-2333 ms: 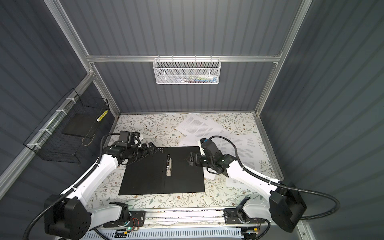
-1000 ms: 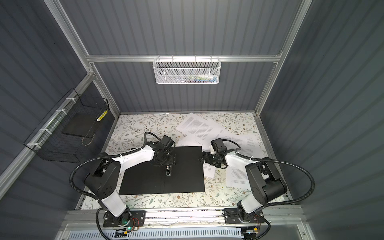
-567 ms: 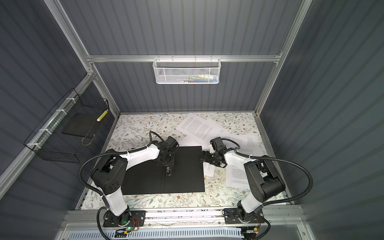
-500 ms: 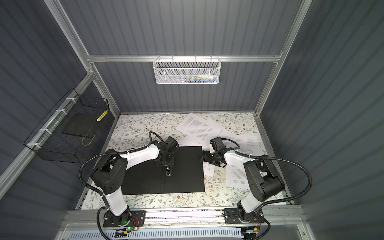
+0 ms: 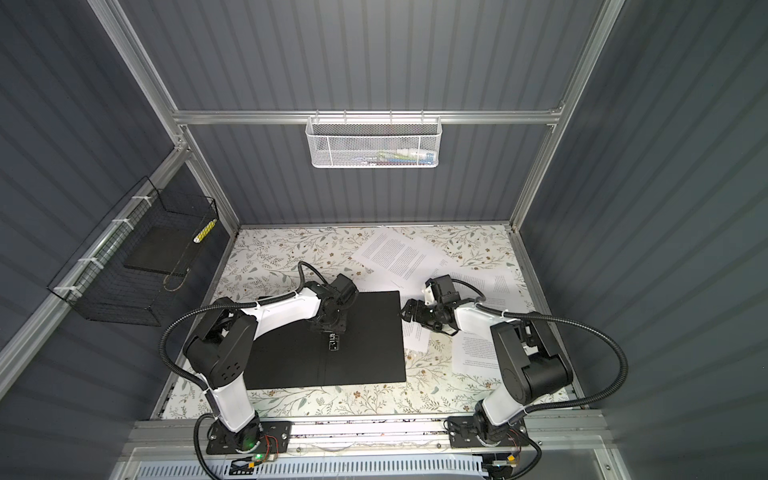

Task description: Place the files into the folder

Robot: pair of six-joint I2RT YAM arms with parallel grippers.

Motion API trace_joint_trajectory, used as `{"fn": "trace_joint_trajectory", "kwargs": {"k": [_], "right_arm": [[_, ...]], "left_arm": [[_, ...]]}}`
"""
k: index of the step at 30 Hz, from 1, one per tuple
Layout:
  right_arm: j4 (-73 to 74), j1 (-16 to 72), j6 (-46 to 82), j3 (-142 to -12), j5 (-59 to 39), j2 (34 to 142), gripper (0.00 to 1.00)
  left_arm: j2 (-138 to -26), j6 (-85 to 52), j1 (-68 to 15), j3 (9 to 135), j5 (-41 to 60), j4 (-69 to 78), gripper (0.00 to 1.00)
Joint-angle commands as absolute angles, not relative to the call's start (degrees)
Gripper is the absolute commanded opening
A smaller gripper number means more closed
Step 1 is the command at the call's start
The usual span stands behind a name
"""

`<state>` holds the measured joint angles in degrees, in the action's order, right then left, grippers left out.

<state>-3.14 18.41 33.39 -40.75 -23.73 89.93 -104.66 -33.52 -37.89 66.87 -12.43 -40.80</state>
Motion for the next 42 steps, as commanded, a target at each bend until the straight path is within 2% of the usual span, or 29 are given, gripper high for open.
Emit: {"fn": "trace_joint_trajectory", "kwargs": {"k": [1,10,14,16,20,24,34,42], "right_arm": [[-6.5,16.6,36.8,-35.2,-23.7,89.1,0.87],[-5.8,14.9,43.9,-25.5,-22.9,75.1,0.85],[-10.7,14.7,39.0,-29.3,-20.0,70.7,0.93],[-11.0,13.3,36.3,-31.9,-20.9,70.1,0.97],[-13.6,10.7,30.2,-39.0,-19.9,75.4,0.99],[-15.7,8.4,27.4,-44.8,-16.7,83.7,0.99],[-21.5,6.2,21.2,-54.8,-12.1,95.6,0.97],[-23.7,6.2,22.0,-56.2,-17.5,98.0,0.94]], "left_arm": [[-106.8,-30.5,-35.1,67.0,-16.1,-43.8,0.54],[-105.0,-25.3,-30.5,66.2,-13.4,-41.7,0.57],[-101.6,-25.1,-31.6,69.5,-8.7,-41.7,0.63],[-100.0,-26.6,-33.7,72.4,-9.4,-43.2,0.71],[-98.5,-30.7,-39.2,78.5,-9.4,-45.5,0.79],[-99.2,-34.1,-43.1,80.3,-2.2,-40.4,0.82],[-114.3,-38.3,-47.1,87.5,9.7,-30.6,0.81],[-122.1,-38.2,-47.2,89.7,12.2,-28.5,0.80]]}}
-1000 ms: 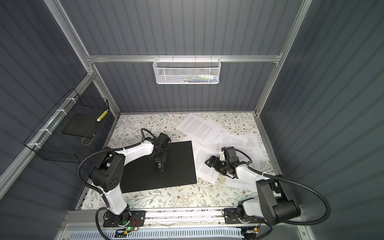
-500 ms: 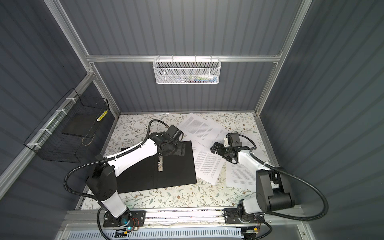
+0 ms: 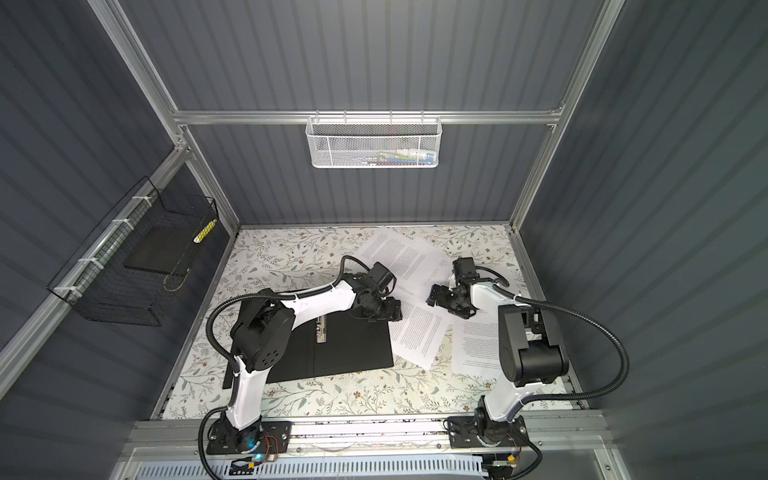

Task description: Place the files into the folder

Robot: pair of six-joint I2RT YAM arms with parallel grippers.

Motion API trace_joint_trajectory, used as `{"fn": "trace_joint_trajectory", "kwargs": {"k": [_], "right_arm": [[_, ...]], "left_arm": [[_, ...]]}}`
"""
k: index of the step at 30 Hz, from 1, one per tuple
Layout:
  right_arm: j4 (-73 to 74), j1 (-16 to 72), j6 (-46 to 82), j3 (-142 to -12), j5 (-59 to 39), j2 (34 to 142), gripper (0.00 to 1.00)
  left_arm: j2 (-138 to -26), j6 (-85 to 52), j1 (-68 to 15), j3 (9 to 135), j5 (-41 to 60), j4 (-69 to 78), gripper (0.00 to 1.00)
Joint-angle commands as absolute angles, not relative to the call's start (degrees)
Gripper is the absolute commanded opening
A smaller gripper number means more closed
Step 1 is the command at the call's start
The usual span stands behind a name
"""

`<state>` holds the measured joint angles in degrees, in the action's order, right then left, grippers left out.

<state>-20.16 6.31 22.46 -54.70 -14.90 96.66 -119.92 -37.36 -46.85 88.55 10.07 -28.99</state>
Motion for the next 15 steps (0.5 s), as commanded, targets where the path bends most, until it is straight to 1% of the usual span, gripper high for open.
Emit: {"fn": "trace_joint_trajectory", "kwargs": {"k": [1,3,10,15], "right_arm": [[-24.4,6.2,22.2,-56.3,-17.9,98.5,0.94],[-24.7,6.3,22.5,-55.7,-18.7,98.6,0.93],[-22.5,6.4,24.3,-51.6,-27.7,97.2,0.92],[-22.9,6.3,24.6,-50.1,-30.5,95.2,0.92]], "left_arm": [[-122.8,-38.1,-47.2,89.6,12.4,-28.5,0.80],[-123.5,-37.8,-47.4,89.2,12.2,-28.4,0.80],[-126.5,-36.2,-47.4,87.9,11.2,-29.5,0.80],[-128.1,-34.4,-47.3,88.6,10.3,-30.6,0.80]]}}
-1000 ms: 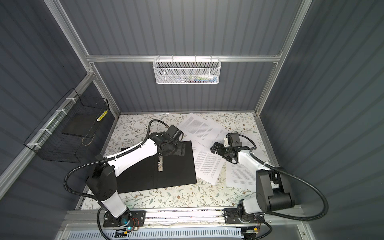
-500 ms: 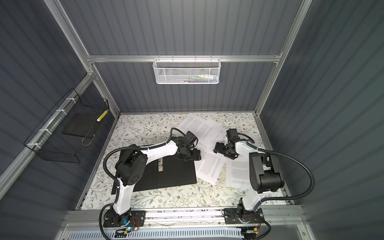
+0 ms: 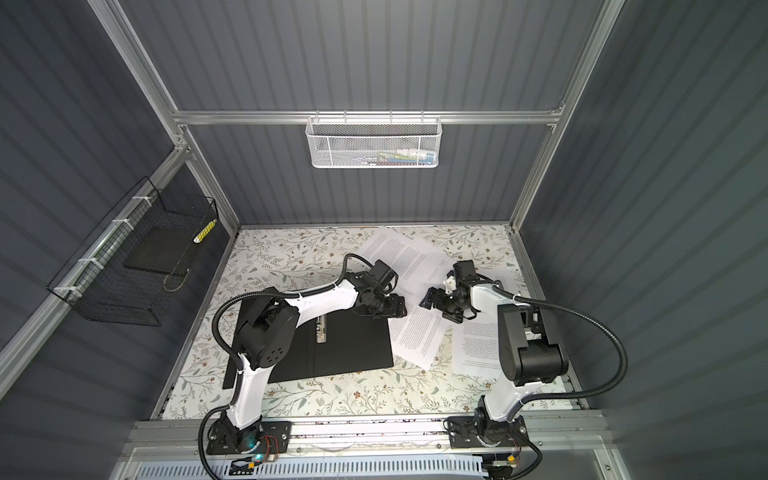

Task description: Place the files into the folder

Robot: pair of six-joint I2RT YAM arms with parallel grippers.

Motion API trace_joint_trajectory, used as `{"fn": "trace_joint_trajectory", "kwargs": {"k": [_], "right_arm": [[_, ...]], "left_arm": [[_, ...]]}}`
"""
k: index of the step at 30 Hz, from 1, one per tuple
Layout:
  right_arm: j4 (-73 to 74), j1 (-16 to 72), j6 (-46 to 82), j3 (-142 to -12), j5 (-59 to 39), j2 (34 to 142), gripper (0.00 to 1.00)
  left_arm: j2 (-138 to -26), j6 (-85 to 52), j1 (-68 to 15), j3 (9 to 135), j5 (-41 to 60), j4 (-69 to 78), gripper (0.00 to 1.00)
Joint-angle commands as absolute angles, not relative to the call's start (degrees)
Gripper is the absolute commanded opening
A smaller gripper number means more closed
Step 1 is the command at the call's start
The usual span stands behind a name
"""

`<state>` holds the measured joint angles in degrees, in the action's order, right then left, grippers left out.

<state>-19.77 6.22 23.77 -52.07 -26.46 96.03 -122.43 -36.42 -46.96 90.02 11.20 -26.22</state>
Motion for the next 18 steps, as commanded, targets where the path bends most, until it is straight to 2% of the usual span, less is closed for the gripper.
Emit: {"fn": "trace_joint_trajectory", "kwargs": {"k": [1,7,12,18], "right_arm": [[-23.1,6.4,24.5,-49.8,-30.8,94.3,0.92],[-24.7,5.5,24.0,-50.3,-23.4,91.1,0.99],[-20.6,5.4,26.9,-48.5,-29.2,94.3,0.99],[-18.0,5.3,29.1,-45.1,-31.1,90.8,0.99]], "left_arm": [[-128.5,-33.7,-47.4,89.0,10.0,-31.0,0.80],[-129.8,-31.6,-47.3,92.2,11.0,-31.5,0.80],[-133.1,-30.9,-47.3,97.9,10.0,-34.4,0.80],[-139.3,-29.9,-47.3,103.7,10.5,-35.1,0.81]]}}
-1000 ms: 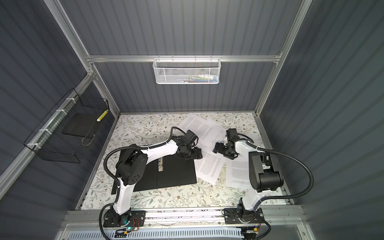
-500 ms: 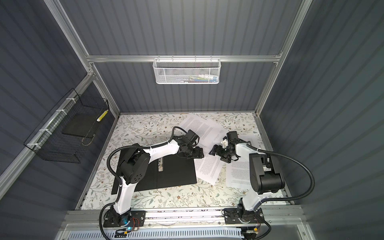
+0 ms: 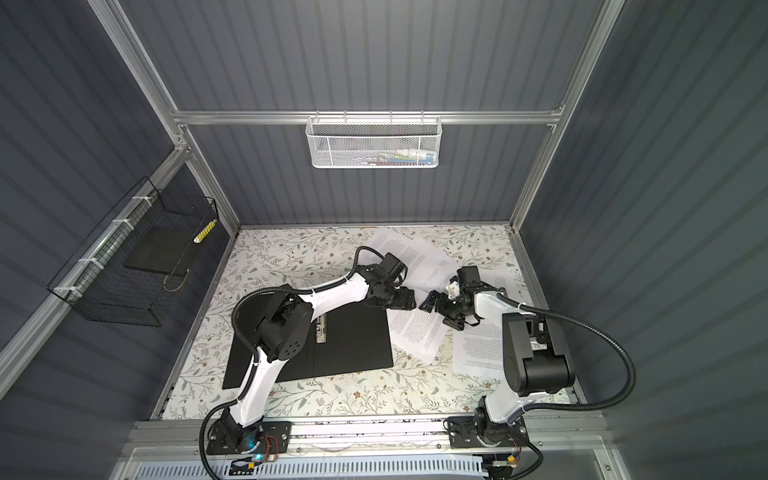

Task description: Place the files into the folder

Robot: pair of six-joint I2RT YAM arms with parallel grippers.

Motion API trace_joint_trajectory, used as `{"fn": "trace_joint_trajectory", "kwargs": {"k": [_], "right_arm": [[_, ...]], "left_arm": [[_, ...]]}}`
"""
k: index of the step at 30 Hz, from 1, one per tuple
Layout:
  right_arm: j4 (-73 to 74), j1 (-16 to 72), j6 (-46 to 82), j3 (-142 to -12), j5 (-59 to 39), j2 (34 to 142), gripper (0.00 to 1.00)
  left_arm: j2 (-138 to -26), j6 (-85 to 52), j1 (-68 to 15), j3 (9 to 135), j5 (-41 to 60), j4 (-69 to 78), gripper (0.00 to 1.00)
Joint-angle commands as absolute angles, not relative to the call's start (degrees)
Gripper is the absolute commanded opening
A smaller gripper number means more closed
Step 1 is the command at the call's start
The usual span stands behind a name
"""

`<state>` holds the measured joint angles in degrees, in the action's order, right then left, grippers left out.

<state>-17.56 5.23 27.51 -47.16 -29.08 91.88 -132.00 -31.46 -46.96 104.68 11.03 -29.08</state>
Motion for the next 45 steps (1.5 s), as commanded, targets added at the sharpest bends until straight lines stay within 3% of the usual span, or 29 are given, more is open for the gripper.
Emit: {"fn": "trace_joint_trajectory", "kwargs": {"k": [1,9,12,16,24,45], "right_arm": [[-18.3,5.2,29.1,-44.9,-30.7,89.7,0.99],[-13.9,5.0,33.5,-42.8,-37.0,88.6,0.99],[-13.0,5.4,34.1,-40.7,-36.9,84.2,0.99],[-18.9,4.7,29.5,-43.0,-28.1,79.3,0.99],[-21.6,3.0,28.2,-51.4,-23.2,90.9,0.99],[-24.0,6.5,34.5,-47.5,-19.9,92.4,0.99]], "left_arm": [[-140.2,-29.6,-47.3,104.4,10.6,-34.5,0.81],[-143.6,-28.0,-47.4,114.6,14.3,-36.0,0.83],[-137.2,-29.5,-47.1,110.2,16.3,-31.2,0.85],[-127.8,-31.9,-47.1,104.2,16.7,-27.9,0.88],[-120.9,-40.4,-47.2,95.7,12.1,-25.6,0.90],[-131.5,-42.7,-47.1,100.9,10.6,-27.7,0.90]]}}
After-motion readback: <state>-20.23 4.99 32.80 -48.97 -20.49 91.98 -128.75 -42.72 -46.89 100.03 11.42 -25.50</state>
